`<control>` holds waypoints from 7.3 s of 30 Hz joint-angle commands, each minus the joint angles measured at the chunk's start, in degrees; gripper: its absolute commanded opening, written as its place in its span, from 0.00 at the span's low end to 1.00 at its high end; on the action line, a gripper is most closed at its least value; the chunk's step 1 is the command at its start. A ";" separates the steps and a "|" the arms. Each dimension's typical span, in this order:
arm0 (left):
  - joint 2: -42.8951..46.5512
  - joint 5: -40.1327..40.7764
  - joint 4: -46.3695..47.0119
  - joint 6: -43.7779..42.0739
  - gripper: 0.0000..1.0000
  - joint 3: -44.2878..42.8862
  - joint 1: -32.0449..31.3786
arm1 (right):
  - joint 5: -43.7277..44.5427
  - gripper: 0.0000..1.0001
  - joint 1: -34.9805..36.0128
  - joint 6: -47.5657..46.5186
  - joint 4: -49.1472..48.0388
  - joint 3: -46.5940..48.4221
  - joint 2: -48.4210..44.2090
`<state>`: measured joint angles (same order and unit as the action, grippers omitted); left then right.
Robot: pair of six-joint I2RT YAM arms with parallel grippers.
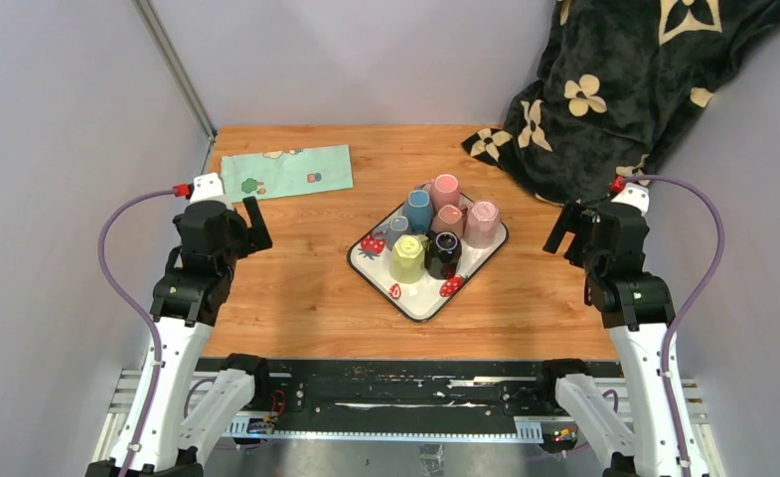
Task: Turn the mug right side up
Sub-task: Turn over the cup on the tray.
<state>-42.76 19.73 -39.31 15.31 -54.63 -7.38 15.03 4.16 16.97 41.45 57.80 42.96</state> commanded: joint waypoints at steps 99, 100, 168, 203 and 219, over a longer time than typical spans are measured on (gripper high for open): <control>-54.00 -56.16 2.63 -79.43 0.93 -22.93 -15.39 | -7.89 0.84 27.87 -1.41 0.03 -6.01 3.56; -54.44 -56.37 3.12 -79.31 0.91 -22.82 -15.39 | -8.10 0.84 27.87 -1.26 0.03 -6.11 3.55; -68.13 -55.43 8.73 -72.34 0.39 -26.84 -18.46 | -12.04 0.79 27.88 0.76 0.54 -6.46 3.28; -58.95 -50.53 15.27 -61.45 0.00 -20.38 -18.99 | -10.33 0.78 27.87 -0.76 -0.08 -7.97 1.20; -45.60 -46.45 33.47 -47.15 0.00 -11.79 -18.91 | -9.03 0.78 27.90 0.00 -2.93 -9.81 0.99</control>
<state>-93.95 -26.65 -15.03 -36.91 -67.88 -25.93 4.34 31.53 16.71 40.18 48.88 44.77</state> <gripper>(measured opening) 0.214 0.785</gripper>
